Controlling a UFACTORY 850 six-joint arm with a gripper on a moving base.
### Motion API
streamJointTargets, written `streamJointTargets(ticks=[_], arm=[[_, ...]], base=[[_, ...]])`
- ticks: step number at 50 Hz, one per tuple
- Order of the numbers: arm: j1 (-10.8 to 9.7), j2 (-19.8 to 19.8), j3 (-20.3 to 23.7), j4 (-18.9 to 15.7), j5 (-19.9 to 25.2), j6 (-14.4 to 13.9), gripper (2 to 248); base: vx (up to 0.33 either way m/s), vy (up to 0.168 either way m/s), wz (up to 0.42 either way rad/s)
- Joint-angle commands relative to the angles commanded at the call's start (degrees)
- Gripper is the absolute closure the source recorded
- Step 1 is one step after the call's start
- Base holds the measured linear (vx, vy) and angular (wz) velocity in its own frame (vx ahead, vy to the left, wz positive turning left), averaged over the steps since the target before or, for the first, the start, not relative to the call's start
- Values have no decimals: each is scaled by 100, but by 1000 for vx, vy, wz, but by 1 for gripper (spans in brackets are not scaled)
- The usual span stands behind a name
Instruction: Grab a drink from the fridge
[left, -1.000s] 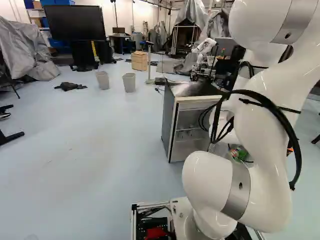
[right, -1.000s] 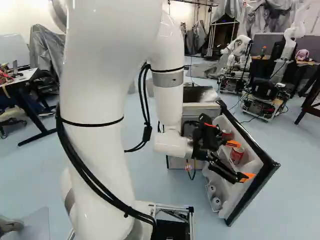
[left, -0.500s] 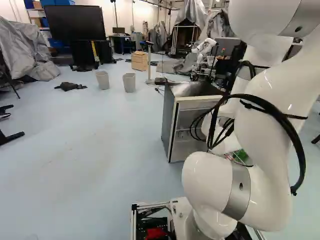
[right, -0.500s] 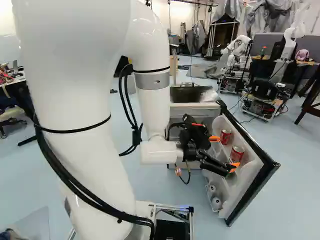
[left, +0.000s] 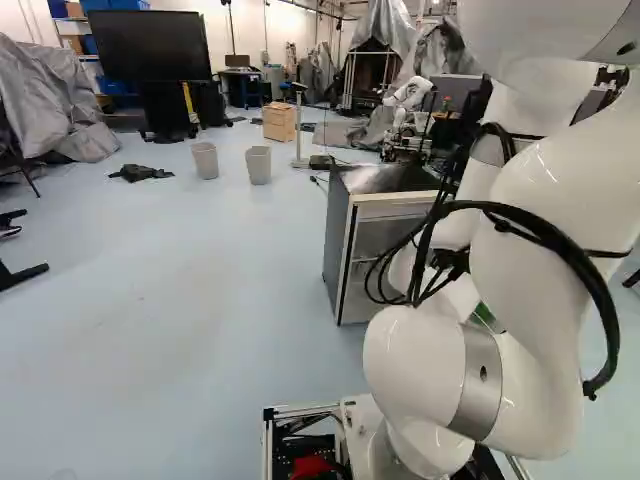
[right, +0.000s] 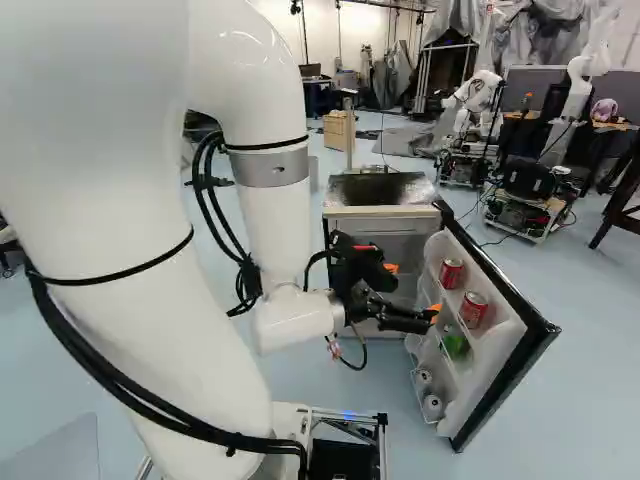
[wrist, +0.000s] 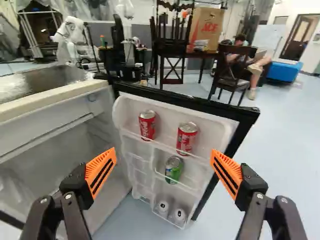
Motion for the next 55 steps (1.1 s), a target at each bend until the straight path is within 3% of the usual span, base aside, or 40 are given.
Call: streamJointTargets(ticks=[55], arm=[[52,-63,-71,-3312,117,0,3]], base=[[0,0,0]])
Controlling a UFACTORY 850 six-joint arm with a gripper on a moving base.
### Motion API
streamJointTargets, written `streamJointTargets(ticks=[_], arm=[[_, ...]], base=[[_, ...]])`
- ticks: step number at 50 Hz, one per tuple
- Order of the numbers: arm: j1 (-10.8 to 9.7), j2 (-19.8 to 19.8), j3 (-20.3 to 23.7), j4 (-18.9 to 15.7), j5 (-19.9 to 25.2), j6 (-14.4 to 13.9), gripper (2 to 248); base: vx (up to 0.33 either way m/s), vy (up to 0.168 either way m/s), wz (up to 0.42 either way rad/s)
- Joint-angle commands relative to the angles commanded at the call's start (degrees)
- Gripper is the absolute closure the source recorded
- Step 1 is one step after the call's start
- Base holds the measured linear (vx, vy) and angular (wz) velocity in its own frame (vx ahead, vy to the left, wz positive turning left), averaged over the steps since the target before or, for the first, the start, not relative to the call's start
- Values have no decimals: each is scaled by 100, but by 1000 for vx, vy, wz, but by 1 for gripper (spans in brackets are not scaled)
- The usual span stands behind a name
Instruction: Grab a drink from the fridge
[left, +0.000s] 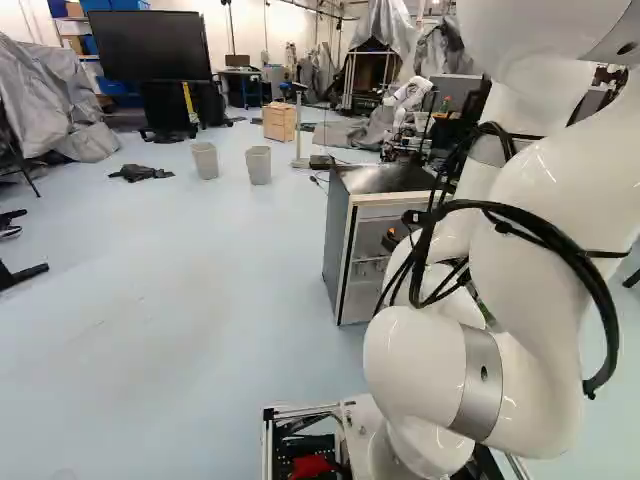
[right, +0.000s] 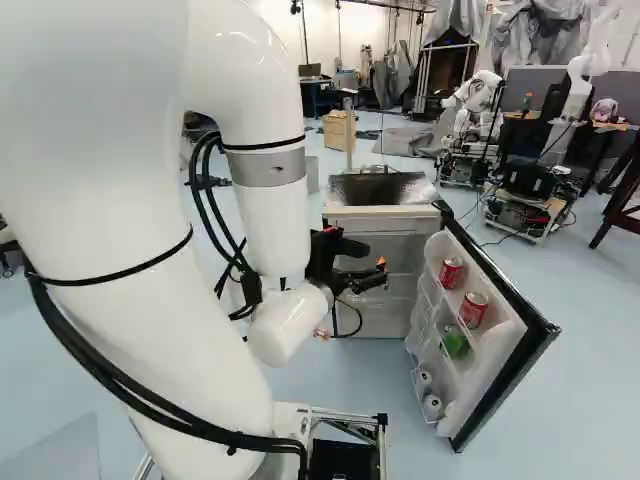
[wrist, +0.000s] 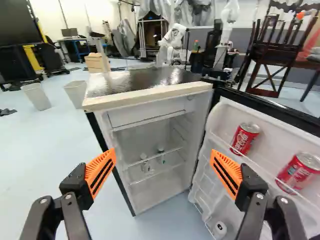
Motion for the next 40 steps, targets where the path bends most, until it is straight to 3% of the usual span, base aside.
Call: streamJointTargets(ticks=[22,40], arm=[[-37,-149,-170,-1238,68,0,3],[-67,-234,-271,-1394,80,0,3]], base=[[0,0,0],[0,0,0]])
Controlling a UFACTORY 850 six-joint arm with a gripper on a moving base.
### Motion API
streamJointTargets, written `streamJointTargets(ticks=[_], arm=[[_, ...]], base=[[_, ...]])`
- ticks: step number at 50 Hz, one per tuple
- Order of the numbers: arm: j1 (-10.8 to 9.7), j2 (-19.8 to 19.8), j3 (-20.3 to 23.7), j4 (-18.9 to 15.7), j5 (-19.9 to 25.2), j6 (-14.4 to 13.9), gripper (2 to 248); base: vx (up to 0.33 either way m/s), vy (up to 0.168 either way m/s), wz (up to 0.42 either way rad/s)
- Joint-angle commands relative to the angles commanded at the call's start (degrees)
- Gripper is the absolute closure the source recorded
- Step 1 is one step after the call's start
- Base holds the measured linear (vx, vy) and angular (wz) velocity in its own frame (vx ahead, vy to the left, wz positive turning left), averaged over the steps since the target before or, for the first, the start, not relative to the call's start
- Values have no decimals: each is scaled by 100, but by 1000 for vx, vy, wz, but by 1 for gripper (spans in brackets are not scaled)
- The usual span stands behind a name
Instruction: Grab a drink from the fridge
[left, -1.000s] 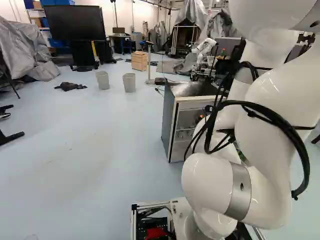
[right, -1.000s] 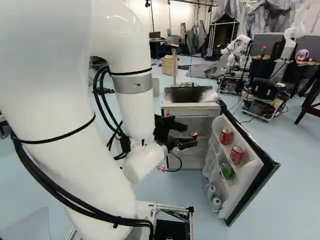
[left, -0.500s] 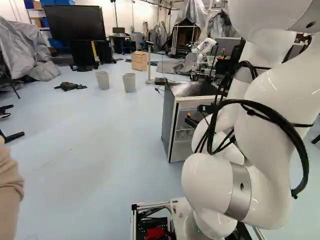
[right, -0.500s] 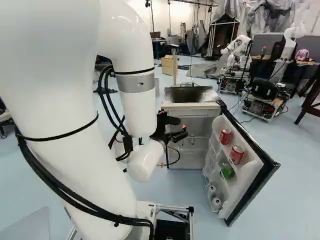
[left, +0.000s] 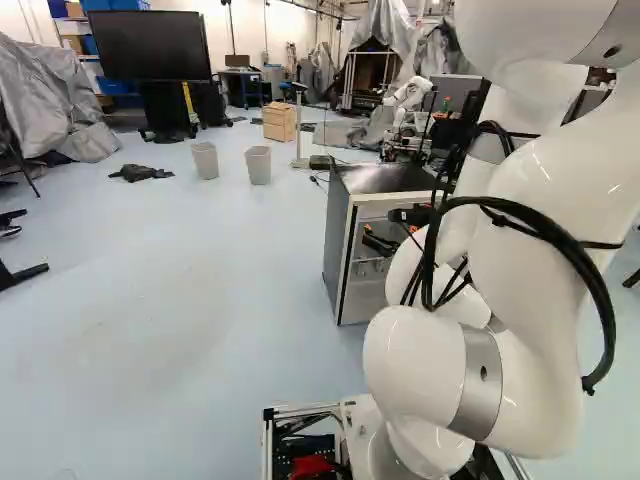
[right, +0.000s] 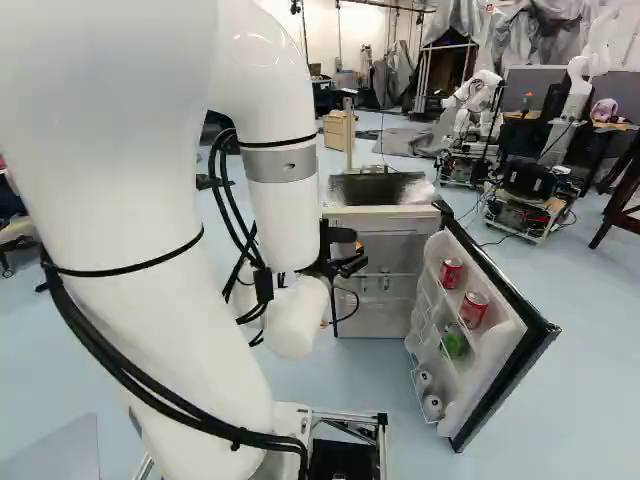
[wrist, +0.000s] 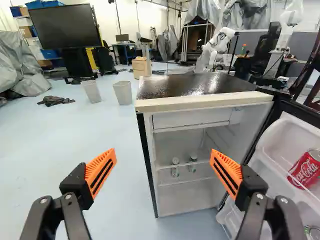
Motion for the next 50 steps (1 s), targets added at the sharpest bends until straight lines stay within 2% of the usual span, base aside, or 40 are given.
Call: streamJointTargets(ticks=[18,25,35,50], arm=[[-1,-2,-2,5,0,0,3],[7,-18,-21,105,-3,0,3],[38,-96,-114,503,-78,0,3],[32,-392,-470,1357,-311,0,3]], base=[[0,0,0],[0,0,0],[0,0,0],[0,0,0]])
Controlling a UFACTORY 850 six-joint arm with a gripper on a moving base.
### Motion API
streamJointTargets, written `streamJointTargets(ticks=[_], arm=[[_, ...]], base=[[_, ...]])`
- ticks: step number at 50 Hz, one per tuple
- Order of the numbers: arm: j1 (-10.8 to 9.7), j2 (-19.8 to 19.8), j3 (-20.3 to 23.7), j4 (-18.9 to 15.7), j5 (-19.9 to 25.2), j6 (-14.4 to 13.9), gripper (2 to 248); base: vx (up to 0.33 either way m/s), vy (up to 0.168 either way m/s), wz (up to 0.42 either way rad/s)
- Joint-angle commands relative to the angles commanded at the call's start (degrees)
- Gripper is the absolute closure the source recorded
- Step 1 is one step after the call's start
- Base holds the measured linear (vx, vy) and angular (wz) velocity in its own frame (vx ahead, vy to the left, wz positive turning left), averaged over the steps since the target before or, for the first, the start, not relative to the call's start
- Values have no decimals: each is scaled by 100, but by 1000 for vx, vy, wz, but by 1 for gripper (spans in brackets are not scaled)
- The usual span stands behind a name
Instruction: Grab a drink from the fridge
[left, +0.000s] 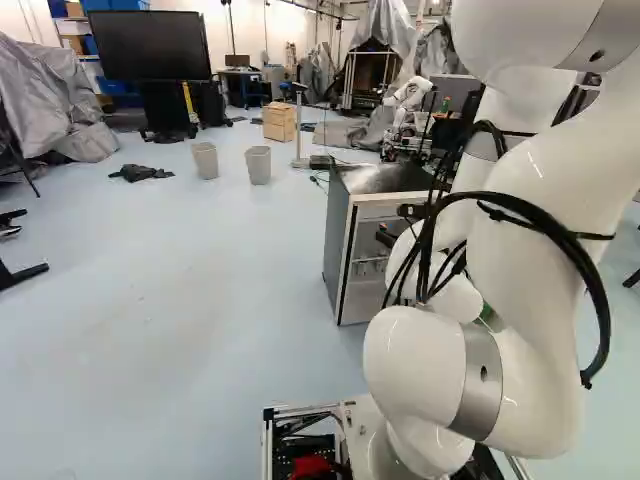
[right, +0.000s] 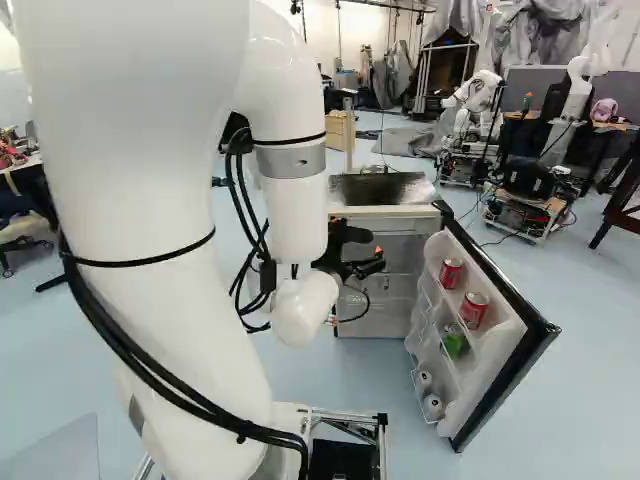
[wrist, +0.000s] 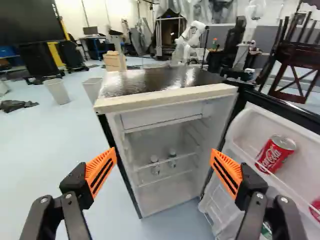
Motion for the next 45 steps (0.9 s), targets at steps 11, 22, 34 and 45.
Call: streamJointTargets(ticks=[11,22,34,45], arm=[[30,-257,-318,661,-230,0,3],[155,-463,-579,1323,-465,0,3],[338,-661,-837,2045,-723,0,3],[504,-831,-1064,2708,-960,0,3]], base=[[0,0,0],[0,0,0],[0,0,0],[0,0,0]])
